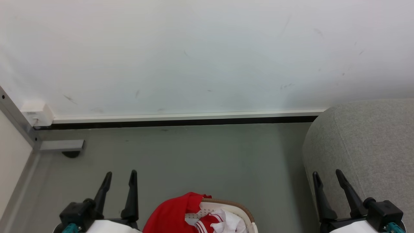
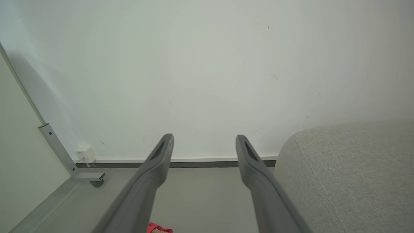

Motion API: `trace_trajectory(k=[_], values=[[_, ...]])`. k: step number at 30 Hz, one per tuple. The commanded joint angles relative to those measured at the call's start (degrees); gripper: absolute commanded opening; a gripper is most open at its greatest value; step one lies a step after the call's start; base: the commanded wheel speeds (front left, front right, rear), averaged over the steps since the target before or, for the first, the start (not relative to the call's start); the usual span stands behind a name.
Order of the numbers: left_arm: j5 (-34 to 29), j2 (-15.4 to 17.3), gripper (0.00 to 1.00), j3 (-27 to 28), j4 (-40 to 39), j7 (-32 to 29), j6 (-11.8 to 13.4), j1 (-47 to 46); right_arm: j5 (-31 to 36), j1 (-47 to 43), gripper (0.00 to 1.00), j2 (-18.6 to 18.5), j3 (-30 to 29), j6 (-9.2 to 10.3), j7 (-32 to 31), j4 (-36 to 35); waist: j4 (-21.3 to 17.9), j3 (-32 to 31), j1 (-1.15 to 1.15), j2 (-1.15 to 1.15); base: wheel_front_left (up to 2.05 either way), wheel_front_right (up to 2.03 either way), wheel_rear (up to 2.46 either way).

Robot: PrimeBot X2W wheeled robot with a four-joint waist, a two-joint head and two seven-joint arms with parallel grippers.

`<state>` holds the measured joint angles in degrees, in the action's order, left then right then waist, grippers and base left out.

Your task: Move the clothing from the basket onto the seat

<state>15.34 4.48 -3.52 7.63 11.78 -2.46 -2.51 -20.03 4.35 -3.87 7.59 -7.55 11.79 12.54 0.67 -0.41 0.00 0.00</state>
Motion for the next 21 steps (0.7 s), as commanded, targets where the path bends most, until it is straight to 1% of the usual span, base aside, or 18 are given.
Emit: trace_trajectory(k=[1, 21], values=[[-1.4, 0.4, 1.0, 0.0, -0.4, 0.5, 0.1, -0.1, 1.5, 0.6, 1.0, -0.2, 0.1, 0.09, 0.5, -0.4, 0.0, 0.0, 0.0, 0.0, 0.0, 0.0, 0.0], [-10.0, 0.0, 1.0, -0.5, -0.3, 2.7, -0.2, -0.1, 7.8, 0.5, 1.0, 0.6, 0.4, 0.11, 2.7, -1.0, -0.1, 0.2, 0.0, 0.0, 0.0, 0.0, 0.0]])
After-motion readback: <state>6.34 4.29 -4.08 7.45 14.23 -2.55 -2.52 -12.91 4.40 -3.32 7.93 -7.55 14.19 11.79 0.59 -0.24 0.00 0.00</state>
